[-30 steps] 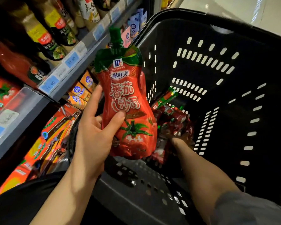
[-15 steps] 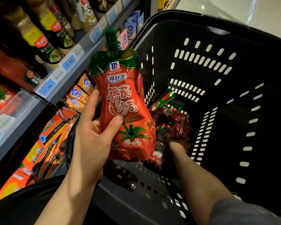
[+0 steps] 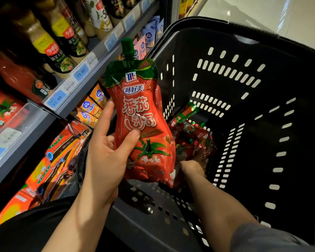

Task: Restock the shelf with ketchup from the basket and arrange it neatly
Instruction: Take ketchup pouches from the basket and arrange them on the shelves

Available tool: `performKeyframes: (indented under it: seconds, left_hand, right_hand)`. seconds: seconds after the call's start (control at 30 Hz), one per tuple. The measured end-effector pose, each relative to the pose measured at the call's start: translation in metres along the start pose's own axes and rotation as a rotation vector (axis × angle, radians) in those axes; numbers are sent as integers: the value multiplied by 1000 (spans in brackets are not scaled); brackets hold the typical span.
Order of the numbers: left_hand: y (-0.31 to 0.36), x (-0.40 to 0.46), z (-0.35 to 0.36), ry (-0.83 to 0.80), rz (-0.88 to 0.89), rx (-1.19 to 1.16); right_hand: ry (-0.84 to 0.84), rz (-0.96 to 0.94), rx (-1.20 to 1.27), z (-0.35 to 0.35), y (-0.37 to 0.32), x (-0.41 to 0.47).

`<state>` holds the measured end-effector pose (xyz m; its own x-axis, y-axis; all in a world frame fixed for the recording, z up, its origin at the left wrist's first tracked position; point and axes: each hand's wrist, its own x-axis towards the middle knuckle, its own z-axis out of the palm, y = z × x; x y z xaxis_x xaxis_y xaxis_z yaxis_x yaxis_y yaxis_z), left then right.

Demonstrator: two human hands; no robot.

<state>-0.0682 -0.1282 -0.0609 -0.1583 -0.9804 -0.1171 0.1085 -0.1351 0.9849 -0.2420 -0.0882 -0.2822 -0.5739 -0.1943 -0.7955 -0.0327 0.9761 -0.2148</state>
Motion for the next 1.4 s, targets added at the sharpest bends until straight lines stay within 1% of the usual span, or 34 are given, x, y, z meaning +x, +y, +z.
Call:
performKeyframes:
  seconds: [0.07,0.13,0.3,0.37,0.4,0.47,0.53,0.6,0.7,0.73,0.8,0.9,1.0,1.07,1.13,1.23,1.27,1.33,1.4]
  left_hand:
    - [-1,0,0,1,-1,19]
    - [-2,0,-1,3,-12,37]
    - [-6,3,-3,17,-12,74]
    - [-7,4,-3,18,0,64]
    - [-7,4,-3,18,10,66]
    - [-5,4,-2,23,31,70]
    - [-2,2,-2,37,52,60]
    - [0,0,-3,70,76,25]
    - [7,-4,-4,108,128,-3]
    - [10,-5,-5,125,141,-14]
    - [18,-9,-8,155,169,-63]
    - [37,-24,-16,198,270,-74]
    - [58,-47,-36,159,354,-161]
    - [69,-68,-61,138,370,-234]
    - [76,-96,-91,151,365,-295]
    - [76,-146,-139,251,345,-377]
    - [75,-164,-155,304,353,-379]
    - [74,-201,-181,373,395,-307]
    - [72,-235,-200,458,406,-273]
  right_hand:
    - [5,-9,-45,-1,1,9]
    - [53,-24,-36,-5,3,12]
    - [96,-119,106,-27,2,9]
    - [110,-229,102,-41,-5,0]
    - [95,-323,84,-50,-10,-5]
    - [54,-523,105,-70,-25,-22]
    - [-35,-686,240,-93,-41,-48]
    - [-121,-798,362,-118,-57,-81]
    - [-139,-1002,406,-159,-70,-141]
    - [-154,-1054,436,-173,-69,-161]
    - [-239,-1103,510,-195,-63,-199]
    - [-442,-1156,586,-204,-53,-254]
    - [-625,-1212,586,-183,-57,-300]
    - [-722,-1243,583,-154,-63,-328]
    - [-808,-1270,562,-121,-67,-357]
    - [-897,-1302,466,-63,-68,-389]
    - [-892,-1319,412,-42,-65,-400]
    - [-887,-1363,311,-1,-56,-419]
    - [-976,-1366,286,37,-43,-438]
